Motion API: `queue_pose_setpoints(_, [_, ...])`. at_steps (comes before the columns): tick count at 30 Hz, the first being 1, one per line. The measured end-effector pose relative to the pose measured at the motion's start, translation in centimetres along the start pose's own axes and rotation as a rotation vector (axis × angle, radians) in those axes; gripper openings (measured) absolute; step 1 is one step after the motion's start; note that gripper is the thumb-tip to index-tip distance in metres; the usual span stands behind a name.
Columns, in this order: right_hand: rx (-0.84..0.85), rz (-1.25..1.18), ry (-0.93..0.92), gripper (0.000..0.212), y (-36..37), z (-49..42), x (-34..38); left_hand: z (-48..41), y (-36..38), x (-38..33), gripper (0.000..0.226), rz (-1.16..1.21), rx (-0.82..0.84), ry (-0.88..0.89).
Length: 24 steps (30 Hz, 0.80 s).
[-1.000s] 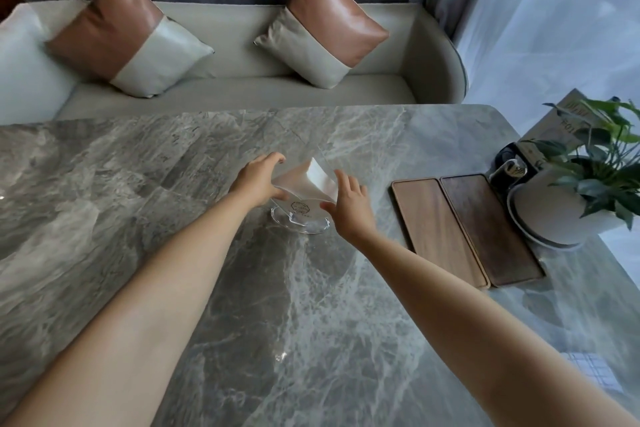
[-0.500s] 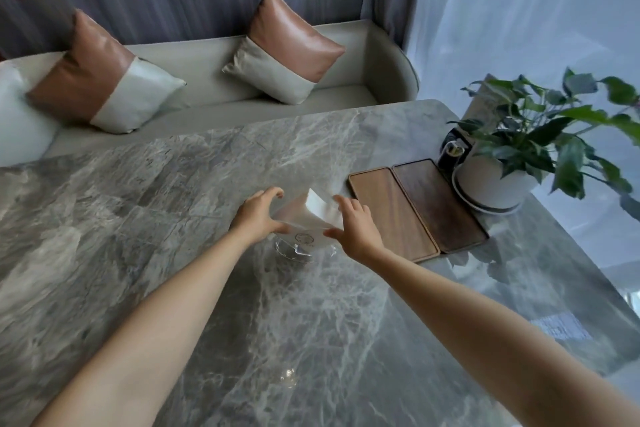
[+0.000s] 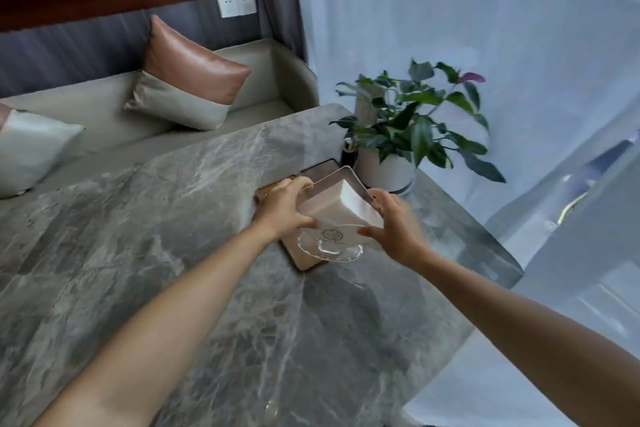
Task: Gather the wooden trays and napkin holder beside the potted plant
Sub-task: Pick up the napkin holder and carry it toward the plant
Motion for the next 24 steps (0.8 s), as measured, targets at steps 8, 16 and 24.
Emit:
queue_pose_setpoints(8, [-0.2,-0.098,0.157,0.066,-10.0,2.0,-8.6,-5.8,5.5,-12.8,0.073,-0.096,0.142,0.229])
queue_pose_setpoints(16, [-0.344,-0.168,0.301,0.068,-15.3,4.2,-16.1,-9.0,11.9,-21.5,0.074,-0.141,0.269,0.37])
queue_pose_setpoints(24, [-0.388,-0.128,0.441,0.07,-15.3,4.2,-19.7,-11.6,15.8,-24.2,0.071,-0.179,0.384,0.394])
Point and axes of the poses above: each hand's wrist, its own z-axis away from the middle knuckle, its own y-axis out of the palm, x = y × z, the point moved 3 cm from there along -z, towards the middle knuckle, and after that the axes turned 7 degrees about -z, right-handed, at the moved point
